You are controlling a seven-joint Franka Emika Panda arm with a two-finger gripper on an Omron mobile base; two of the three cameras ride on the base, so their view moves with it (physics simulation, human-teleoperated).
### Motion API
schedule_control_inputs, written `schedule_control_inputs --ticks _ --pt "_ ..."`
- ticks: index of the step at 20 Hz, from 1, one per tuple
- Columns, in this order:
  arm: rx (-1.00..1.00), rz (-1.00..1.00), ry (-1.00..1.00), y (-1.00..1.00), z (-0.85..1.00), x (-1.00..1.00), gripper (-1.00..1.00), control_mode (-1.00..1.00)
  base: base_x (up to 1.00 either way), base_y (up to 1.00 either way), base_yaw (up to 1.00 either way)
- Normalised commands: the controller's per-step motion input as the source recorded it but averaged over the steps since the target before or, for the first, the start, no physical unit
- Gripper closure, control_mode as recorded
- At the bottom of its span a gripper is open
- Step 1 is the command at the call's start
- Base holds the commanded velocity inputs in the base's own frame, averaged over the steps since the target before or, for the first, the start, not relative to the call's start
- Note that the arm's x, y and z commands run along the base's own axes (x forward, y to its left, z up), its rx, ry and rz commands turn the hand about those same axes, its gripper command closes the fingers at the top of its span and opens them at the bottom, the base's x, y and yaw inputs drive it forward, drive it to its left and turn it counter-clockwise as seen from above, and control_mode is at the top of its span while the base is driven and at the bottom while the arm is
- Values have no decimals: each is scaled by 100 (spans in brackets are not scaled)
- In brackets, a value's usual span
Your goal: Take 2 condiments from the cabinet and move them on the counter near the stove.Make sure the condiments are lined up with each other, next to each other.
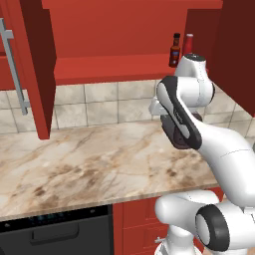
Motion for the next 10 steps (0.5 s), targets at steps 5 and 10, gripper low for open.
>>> schedule_control_inputs --ticks 5,10 --pt "0 0 -5 -11 0 -2 -100 -100 0 0 0" --pt "-2 -4 -54 -22 25 -3 -100 -100 0 0 0"
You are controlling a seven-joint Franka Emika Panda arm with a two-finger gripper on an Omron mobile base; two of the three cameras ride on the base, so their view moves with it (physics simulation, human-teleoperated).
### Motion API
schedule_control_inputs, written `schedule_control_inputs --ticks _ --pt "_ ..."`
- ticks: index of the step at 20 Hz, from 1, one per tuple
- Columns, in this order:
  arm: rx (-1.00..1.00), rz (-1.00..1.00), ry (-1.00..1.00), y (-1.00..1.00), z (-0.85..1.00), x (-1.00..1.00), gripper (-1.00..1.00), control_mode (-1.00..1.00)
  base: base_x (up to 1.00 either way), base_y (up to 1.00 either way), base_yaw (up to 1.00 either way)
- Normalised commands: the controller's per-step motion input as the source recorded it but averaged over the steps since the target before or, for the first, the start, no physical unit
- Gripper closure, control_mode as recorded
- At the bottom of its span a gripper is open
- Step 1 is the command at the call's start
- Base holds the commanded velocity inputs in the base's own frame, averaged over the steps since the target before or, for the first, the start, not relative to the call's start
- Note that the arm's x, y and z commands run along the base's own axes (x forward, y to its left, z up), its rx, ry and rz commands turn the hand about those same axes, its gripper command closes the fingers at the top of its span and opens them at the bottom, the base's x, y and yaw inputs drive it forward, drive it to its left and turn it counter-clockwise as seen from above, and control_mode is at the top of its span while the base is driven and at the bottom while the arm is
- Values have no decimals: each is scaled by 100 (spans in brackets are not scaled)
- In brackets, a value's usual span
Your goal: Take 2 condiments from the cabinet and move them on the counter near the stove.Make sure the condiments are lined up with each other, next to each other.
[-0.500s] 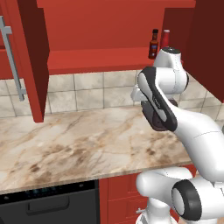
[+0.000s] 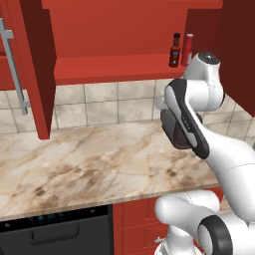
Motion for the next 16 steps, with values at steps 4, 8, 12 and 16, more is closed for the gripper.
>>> schedule_control_inputs --ticks 4,8,12,16 --pt "-4 -7 -68 -15 71 0 -100 -100 0 0 0" --pt "-5 -8 -58 0 62 7 -100 -100 0 0 0" --pt "-3 -17 -43 0 46 14 -100 -100 0 0 0" --pt "0 -22 -20 0 22 9 -100 -100 0 0 0"
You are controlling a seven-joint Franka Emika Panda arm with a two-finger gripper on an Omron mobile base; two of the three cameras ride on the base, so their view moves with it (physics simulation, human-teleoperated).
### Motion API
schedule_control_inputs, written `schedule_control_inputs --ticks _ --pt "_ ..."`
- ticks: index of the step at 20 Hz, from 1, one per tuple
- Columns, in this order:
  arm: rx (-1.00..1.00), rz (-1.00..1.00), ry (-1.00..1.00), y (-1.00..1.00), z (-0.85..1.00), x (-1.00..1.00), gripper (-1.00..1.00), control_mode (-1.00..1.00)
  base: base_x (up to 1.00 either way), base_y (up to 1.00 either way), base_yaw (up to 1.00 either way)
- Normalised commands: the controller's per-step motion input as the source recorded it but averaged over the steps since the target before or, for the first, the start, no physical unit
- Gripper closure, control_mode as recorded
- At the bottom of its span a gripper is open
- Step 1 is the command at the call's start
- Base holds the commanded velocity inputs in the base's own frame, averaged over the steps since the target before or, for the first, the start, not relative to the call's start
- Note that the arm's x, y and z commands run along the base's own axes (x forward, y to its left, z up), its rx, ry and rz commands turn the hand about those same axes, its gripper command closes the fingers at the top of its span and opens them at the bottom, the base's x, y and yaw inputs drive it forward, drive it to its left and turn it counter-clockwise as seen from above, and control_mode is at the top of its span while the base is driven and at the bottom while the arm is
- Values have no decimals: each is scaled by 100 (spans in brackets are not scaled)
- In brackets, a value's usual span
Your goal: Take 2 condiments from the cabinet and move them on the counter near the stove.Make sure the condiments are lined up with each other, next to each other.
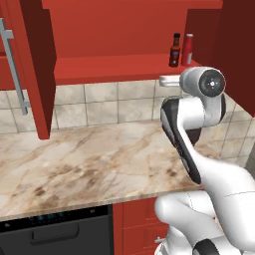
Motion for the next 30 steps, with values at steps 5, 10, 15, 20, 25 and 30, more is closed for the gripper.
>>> schedule_control_inputs --ticks 5,10,15,20,25,30 --pt "0 -15 1 3 0 30 -100 -100 0 0 0" --pt "1 -6 6 0 13 11 -100 -100 0 0 0" --pt "0 -2 8 0 22 3 -100 -100 0 0 0" --pt "0 -1 6 0 6 15 -100 -100 0 0 0" --pt "0 0 3 0 0 30 -100 -100 0 0 0" --pt "0 -1 2 0 0 29 -100 -100 0 0 0"
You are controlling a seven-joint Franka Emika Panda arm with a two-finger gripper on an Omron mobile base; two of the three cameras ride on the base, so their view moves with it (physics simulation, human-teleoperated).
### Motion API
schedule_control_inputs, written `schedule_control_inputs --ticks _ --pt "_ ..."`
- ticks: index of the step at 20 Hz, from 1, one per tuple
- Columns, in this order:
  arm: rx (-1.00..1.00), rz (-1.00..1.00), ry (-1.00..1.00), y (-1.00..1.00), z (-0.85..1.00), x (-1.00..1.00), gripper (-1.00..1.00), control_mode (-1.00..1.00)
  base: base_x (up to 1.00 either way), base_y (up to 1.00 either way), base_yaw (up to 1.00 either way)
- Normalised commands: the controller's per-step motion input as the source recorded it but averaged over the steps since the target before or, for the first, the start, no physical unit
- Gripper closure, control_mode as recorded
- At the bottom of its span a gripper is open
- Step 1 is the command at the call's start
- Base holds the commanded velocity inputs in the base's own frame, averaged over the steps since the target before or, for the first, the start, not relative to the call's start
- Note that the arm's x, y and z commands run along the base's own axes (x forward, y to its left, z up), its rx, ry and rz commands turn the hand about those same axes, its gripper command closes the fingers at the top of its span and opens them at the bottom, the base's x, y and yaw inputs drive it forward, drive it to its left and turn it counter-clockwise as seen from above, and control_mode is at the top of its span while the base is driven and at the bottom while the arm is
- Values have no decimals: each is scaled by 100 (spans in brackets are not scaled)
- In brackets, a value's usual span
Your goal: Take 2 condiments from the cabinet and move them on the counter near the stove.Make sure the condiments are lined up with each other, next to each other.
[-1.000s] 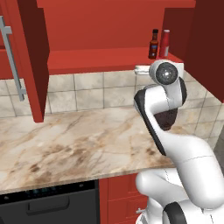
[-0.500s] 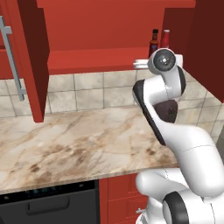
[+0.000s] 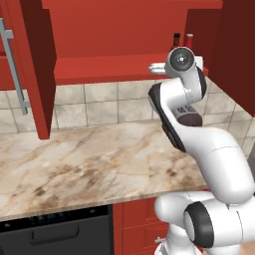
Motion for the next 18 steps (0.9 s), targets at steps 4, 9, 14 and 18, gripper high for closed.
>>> schedule_control_inputs --ticks 4,9,14,18 --pt "0 -3 0 0 5 26 -100 -100 0 0 0" --pt "0 -7 0 0 3 27 -100 -100 0 0 0" --pt "0 -9 2 0 0 27 -100 -100 0 0 0" --pt "0 -9 7 -4 3 23 -100 -100 0 0 0"
